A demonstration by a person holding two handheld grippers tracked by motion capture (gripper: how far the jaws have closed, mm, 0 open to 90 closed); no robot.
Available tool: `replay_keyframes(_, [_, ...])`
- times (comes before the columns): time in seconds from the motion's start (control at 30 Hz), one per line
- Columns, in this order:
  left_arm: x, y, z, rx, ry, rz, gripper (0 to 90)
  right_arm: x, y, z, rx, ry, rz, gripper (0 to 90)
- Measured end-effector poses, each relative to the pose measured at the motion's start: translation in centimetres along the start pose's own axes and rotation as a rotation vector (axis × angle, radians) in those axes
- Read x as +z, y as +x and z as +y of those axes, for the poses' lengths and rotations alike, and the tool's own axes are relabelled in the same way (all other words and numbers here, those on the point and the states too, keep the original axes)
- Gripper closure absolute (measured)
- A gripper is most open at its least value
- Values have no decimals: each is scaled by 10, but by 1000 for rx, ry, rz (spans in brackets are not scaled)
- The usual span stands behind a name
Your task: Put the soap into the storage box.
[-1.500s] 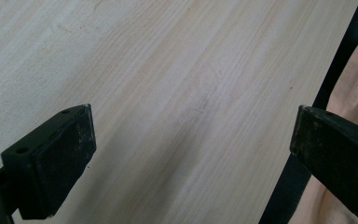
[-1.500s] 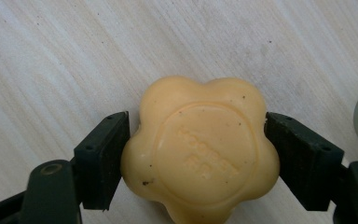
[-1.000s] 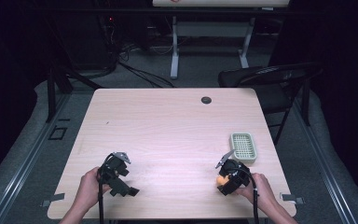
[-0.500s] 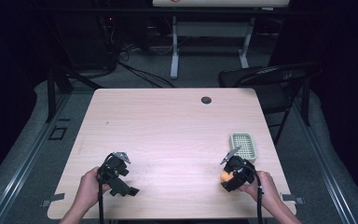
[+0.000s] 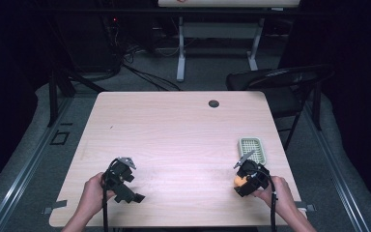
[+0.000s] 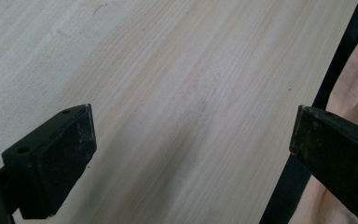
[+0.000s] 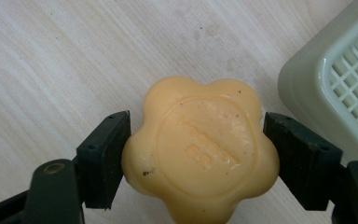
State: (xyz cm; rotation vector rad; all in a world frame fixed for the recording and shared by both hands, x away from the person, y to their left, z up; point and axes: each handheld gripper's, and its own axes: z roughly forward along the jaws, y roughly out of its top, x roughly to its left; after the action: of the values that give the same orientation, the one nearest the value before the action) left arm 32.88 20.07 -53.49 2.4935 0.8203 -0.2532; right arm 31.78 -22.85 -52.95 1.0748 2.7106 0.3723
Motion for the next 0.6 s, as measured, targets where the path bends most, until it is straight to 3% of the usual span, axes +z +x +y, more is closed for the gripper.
replay_keyframes(0.03, [0,0,0,-1,2,1,6,1,0,0,15,-16,6,249])
replay_keyframes(0.13, [-1,-1,-1,-4,-7,1,6,-4,-4,2,-27,31,-13,248])
replay_keyframes(0.17, [-1,0,-1,-6,-11,0,6,-3,-2,0,5,-3,-14,249])
replay_keyframes(0.2, [-1,0,-1,-7,-11,1,6,-4,-4,0,9,-3,-14,248])
replay_keyframes(0.23, [0,-1,-1,-5,-7,15,6,-4,-4,0,9,-3,-14,248])
replay_keyframes(0.6, [0,0,0,-2,-3,4,6,-12,-13,-3,32,-16,-27,249])
